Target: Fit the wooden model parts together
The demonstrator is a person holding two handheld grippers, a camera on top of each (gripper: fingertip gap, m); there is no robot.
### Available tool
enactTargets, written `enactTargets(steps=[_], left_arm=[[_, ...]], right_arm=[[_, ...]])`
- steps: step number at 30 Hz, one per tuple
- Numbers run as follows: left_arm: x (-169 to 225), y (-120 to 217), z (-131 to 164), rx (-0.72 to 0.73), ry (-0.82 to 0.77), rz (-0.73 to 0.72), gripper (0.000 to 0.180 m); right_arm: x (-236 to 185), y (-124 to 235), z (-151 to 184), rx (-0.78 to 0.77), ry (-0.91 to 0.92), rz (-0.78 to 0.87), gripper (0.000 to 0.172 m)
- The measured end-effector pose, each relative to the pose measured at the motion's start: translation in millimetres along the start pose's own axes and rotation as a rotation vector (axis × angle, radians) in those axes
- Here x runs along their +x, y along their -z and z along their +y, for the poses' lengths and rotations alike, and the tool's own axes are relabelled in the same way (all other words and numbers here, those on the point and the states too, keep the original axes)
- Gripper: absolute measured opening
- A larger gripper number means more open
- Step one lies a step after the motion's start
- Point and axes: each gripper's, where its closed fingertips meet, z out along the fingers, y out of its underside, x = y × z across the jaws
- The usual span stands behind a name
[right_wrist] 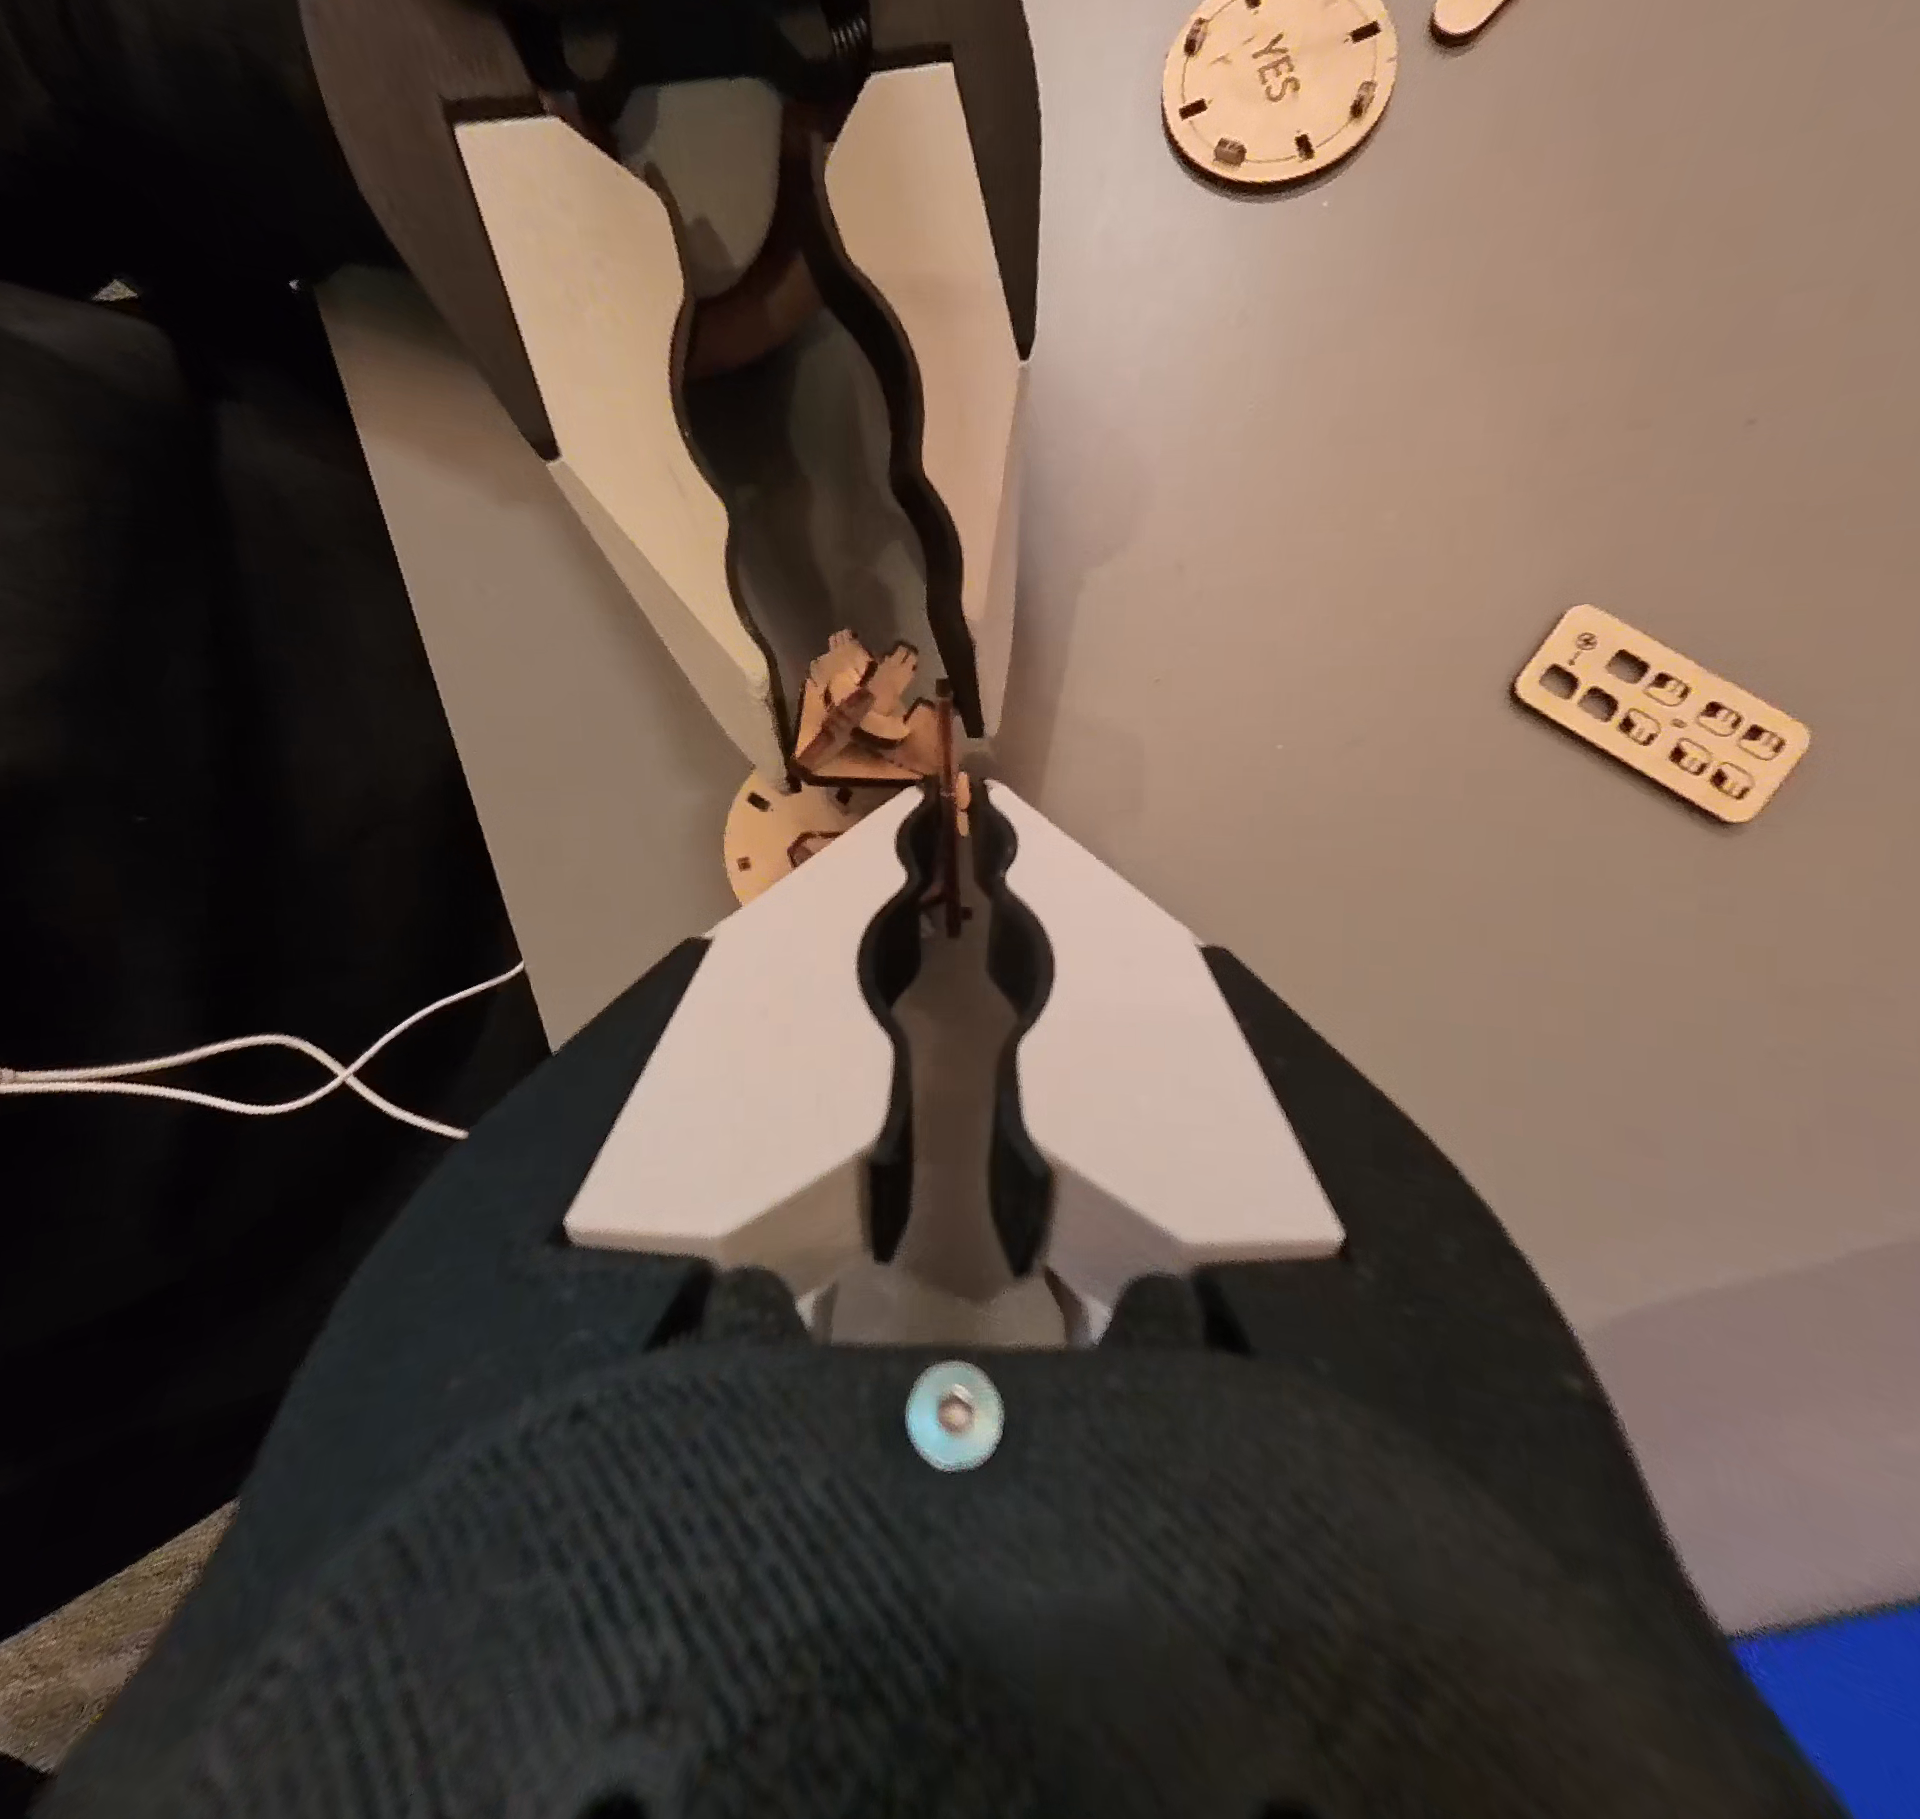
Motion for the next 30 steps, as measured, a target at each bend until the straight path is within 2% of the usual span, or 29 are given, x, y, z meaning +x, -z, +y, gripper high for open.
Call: enactTargets(steps=[7,14,19,30], left_arm=[[0.1,1.3,0.6,-0.001,-0.004,-0.003,0.030],[7.0,1.7,2.9,-0.007,0.003,0.039,0.029],[7.4,2.1,3.3,-0.008,0.012,0.048,0.029],[6.1,4.8,9.0,-0.039,0.029,0.056,0.030]], right_arm=[[-0.3,-0.5,-1.4,0.005,0.033,0.006,0.003],[-5.9,-0.1,-3.0,0.039,0.192,-0.037,0.003],[-6.1,0.0,-2.9,0.044,0.213,-0.044,0.003],[-6.4,-3.9,-5.0,-0.077,0.217,0.020,0.003]])
